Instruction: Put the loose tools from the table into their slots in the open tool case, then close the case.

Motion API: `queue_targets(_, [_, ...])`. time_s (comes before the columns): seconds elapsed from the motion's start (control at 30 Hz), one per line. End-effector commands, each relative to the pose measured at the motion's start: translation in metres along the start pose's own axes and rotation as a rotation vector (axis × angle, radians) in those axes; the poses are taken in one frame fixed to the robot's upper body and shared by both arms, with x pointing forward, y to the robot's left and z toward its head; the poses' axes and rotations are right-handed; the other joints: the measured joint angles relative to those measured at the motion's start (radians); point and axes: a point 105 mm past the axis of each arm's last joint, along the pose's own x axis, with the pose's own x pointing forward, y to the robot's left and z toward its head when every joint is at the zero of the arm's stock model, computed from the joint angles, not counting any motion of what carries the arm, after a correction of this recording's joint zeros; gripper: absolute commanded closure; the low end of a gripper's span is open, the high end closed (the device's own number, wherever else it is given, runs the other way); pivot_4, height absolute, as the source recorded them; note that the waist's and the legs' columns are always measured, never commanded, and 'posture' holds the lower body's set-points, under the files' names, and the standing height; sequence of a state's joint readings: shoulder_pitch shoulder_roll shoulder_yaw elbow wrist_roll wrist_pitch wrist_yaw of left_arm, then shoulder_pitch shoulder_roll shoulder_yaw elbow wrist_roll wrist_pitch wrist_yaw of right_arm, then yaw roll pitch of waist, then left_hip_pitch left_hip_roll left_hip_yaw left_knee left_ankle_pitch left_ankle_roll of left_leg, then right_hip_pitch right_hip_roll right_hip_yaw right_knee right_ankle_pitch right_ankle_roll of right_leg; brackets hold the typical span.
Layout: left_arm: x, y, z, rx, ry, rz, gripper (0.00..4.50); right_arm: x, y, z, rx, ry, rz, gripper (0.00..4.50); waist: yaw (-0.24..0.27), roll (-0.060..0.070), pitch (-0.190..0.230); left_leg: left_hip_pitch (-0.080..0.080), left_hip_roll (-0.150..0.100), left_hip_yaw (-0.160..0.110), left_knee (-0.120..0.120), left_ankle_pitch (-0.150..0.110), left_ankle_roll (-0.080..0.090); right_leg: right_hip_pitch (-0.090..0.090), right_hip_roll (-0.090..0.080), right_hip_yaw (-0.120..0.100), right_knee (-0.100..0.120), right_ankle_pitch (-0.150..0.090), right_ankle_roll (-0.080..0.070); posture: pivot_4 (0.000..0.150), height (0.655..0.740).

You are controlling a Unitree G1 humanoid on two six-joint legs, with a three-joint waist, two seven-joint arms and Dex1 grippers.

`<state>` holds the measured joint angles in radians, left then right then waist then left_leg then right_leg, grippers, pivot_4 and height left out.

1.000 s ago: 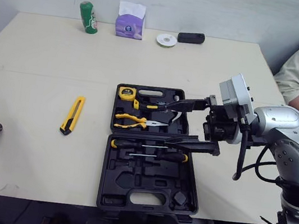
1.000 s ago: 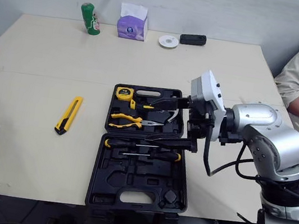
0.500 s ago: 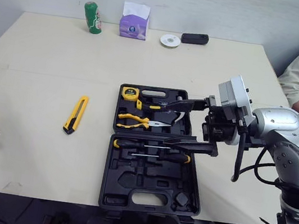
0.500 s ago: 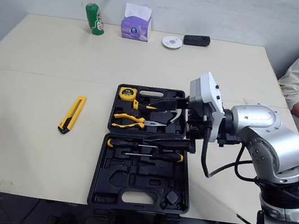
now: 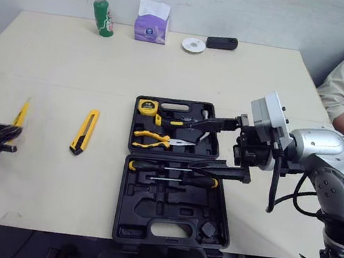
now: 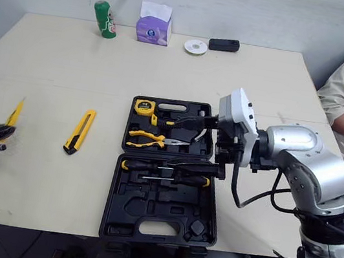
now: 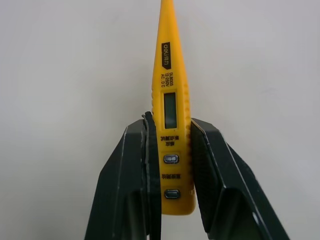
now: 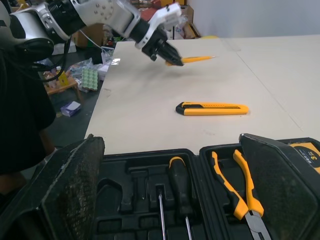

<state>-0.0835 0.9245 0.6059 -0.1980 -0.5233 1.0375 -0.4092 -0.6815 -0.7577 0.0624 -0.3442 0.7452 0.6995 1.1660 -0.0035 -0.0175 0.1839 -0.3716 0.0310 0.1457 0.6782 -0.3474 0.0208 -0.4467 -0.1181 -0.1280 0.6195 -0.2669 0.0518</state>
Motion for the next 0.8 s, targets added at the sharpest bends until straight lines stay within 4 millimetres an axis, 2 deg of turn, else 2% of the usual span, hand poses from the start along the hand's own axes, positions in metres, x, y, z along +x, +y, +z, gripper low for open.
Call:
queue_targets(0.03, [-0.014,-0.064,0.023,0.195,-0.012,-0.297,3.97,-0.012,0.004,0.003,-0.021,0.014,-0.025,0.0,0.0,0.0,0.0,0.0,0.0,0.0,-0.001,0.0,0.0,0.0,0.0,0.0,0.0,0.0,0.0,0.15,0.7278])
queue_targets(0.13, [-0.027,-0.12,0.023,0.362,0.046,-0.57,3.97,-0.015,0.01,-0.004,0.008,0.03,-0.033,0.0,0.001,0.001,0.001,0.0,0.0,0.0,-0.002,0.0,0.0,0.0,0.001,0.0,-0.001,0.0,0.0,0.15,0.7278])
queue_targets(0.23, [-0.035,-0.168,0.018,0.563,0.081,-0.808,3.97,-0.016,0.021,-0.014,0.053,0.053,-0.018,0.0,0.002,0.002,0.001,0.0,0.0,0.001,-0.002,0.0,0.0,0.0,0.001,0.0,-0.002,0.0,0.0,0.15,0.7278])
queue_targets(0.27, [-0.036,-0.177,0.017,0.601,0.089,-0.856,3.97,-0.016,0.025,-0.017,0.065,0.063,-0.011,0.0,0.003,0.002,0.002,0.0,0.0,0.001,-0.002,0.0,0.0,0.0,0.002,0.0,-0.002,0.0,0.0,0.15,0.7278])
queue_targets(0.37, [-0.032,-0.2,0.014,0.713,0.115,-0.945,3.97,-0.014,0.035,-0.028,0.077,0.106,-0.008,0.0,0.003,0.002,0.002,0.0,0.0,0.001,-0.001,0.002,0.0,0.001,0.003,0.0,-0.001,0.0,0.0,0.15,0.7278])
queue_targets(0.43, [-0.03,-0.206,0.013,0.776,0.111,-0.966,3.97,-0.012,0.039,-0.032,0.082,0.121,-0.014,0.0,0.0,0.002,0.002,0.001,0.0,0.002,-0.001,0.003,0.0,0.001,0.004,0.001,0.0,0.0,0.0,0.15,0.7278])
queue_targets(0.57, [-0.017,-0.235,0.001,0.842,0.156,-1.025,3.97,-0.013,0.049,-0.039,0.127,0.133,-0.06,0.0,0.01,0.0,0.003,0.001,0.0,0.002,0.0,0.006,0.004,0.001,0.005,0.001,0.001,0.0,0.0,0.15,0.7278])
queue_targets(0.7, [-0.01,-0.244,0.0,0.856,0.189,-1.025,3.97,-0.016,0.055,-0.042,0.155,0.146,-0.09,0.0,0.016,-0.002,0.005,0.0,0.0,0.002,0.002,0.007,0.007,0.001,0.005,0.001,0.001,0.0,0.0,0.15,0.7278])
queue_targets(0.8, [-0.011,-0.254,-0.007,0.876,0.218,-1.074,3.97,-0.017,0.059,-0.045,0.179,0.145,-0.11,0.0,0.022,-0.003,0.005,-0.001,0.0,0.001,0.003,0.007,0.008,0.001,0.005,0.001,0.001,0.0,0.0,0.15,0.7278])
